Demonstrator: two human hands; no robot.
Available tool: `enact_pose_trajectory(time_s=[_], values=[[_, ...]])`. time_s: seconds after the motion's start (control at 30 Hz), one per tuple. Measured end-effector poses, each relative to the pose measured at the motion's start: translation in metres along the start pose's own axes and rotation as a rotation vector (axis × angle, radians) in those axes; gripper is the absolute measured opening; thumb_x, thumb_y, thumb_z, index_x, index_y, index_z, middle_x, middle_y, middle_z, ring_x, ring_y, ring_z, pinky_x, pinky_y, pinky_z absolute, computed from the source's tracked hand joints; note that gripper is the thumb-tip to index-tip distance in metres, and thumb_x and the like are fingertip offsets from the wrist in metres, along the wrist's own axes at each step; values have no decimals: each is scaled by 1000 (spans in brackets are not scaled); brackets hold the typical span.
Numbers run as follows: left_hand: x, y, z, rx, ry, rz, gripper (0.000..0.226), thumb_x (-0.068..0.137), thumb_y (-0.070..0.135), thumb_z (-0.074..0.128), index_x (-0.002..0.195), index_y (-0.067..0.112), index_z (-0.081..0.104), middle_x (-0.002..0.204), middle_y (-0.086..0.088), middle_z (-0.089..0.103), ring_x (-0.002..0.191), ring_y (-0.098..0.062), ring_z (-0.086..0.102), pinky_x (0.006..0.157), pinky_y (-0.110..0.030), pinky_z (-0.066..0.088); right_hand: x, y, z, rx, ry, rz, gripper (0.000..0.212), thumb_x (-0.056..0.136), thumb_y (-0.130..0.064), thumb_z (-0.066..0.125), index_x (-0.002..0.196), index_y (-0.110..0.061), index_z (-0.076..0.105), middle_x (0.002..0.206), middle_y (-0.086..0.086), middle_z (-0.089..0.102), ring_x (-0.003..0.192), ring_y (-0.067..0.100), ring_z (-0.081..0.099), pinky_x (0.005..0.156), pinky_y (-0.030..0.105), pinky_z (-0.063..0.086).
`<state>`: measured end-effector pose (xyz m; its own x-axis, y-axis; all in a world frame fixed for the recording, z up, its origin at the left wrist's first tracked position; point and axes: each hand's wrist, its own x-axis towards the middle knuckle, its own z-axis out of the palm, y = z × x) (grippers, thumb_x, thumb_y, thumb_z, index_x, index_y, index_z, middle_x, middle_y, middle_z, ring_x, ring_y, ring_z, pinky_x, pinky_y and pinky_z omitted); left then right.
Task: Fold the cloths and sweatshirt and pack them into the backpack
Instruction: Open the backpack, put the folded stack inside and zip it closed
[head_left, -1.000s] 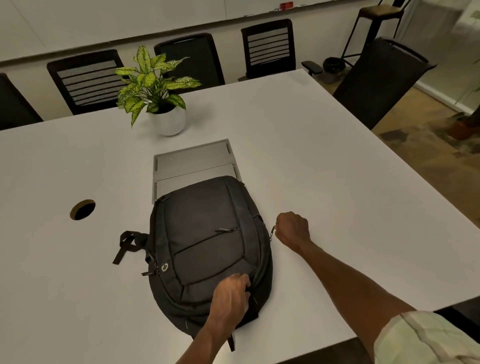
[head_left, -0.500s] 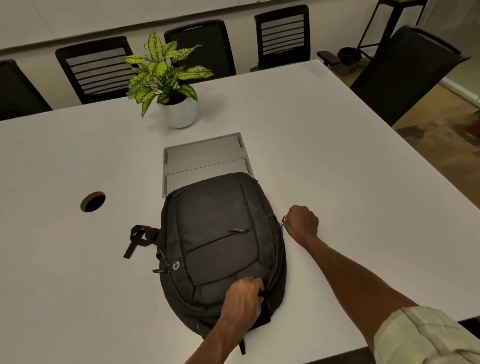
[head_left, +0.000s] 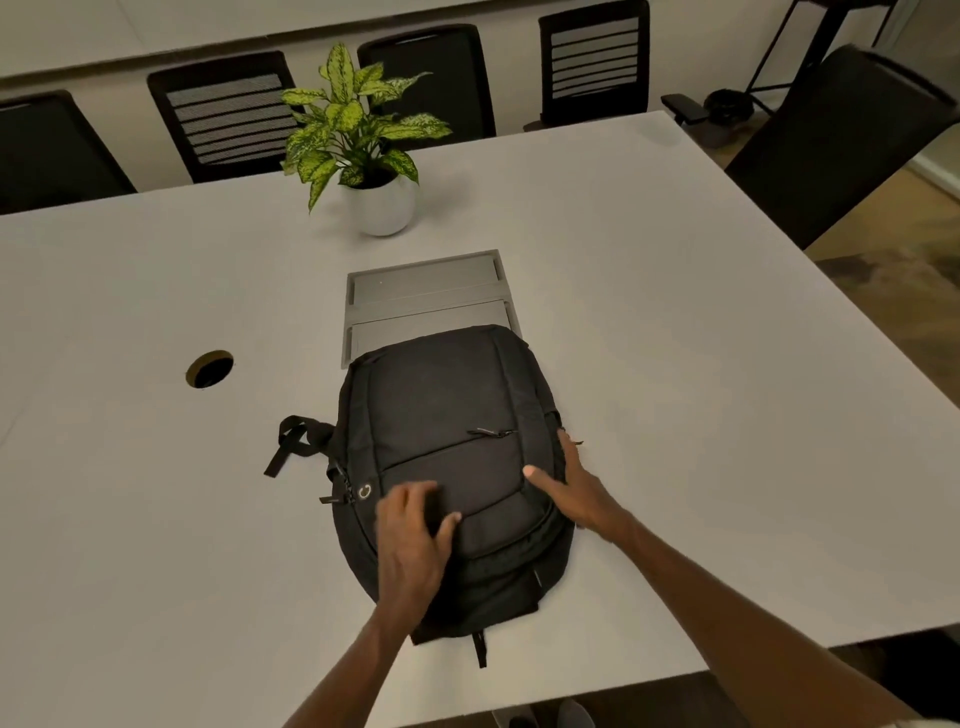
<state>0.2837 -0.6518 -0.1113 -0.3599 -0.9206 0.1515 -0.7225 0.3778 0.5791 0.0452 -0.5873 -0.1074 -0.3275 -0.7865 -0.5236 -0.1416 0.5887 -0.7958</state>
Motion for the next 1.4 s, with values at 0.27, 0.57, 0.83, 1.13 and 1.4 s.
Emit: enact_pose_trajectory(time_s=[0.27,0.57,0.83,1.13,1.4], values=[[6,-21,-8,-4,-277,-417,104,69,73,65,153,37,17,163,-9,-4,147,-44,-4,118,-60,12,-27,10,19,-82,-65,-71,118,79,-38,79,154,-33,-11,157,2,30,137,24,40,113,37,35],[5,-51,-27,27,-397,-312,102,70,65,71,153,34,19,163,-8,-1,147,-40,9,119,-54,20,-47,3,23,-170,-113,-44,116,83,-26,76,153,-28,-18,157,9,29,136,33,41,113,42,36],[-17,-55,-27,-471,-36,-640,108,54,78,72,138,18,41,135,-7,55,121,-31,54,102,-50,46,-41,11,22,110,-2,-36,104,82,-17,68,153,-29,-8,154,6,32,126,20,44,109,36,39],[33,-97,-20,-938,-232,-916,70,70,73,66,123,27,61,115,0,71,108,-29,64,94,-52,49,33,21,13,438,40,132,130,52,-65,86,153,-36,9,147,-2,42,125,23,49,108,42,42],[63,-89,-11,-1002,-206,-744,69,68,46,82,130,24,59,119,0,70,108,-25,67,98,-45,51,47,19,0,492,116,0,66,76,-19,81,131,-32,47,118,-9,63,105,13,63,90,29,52]])
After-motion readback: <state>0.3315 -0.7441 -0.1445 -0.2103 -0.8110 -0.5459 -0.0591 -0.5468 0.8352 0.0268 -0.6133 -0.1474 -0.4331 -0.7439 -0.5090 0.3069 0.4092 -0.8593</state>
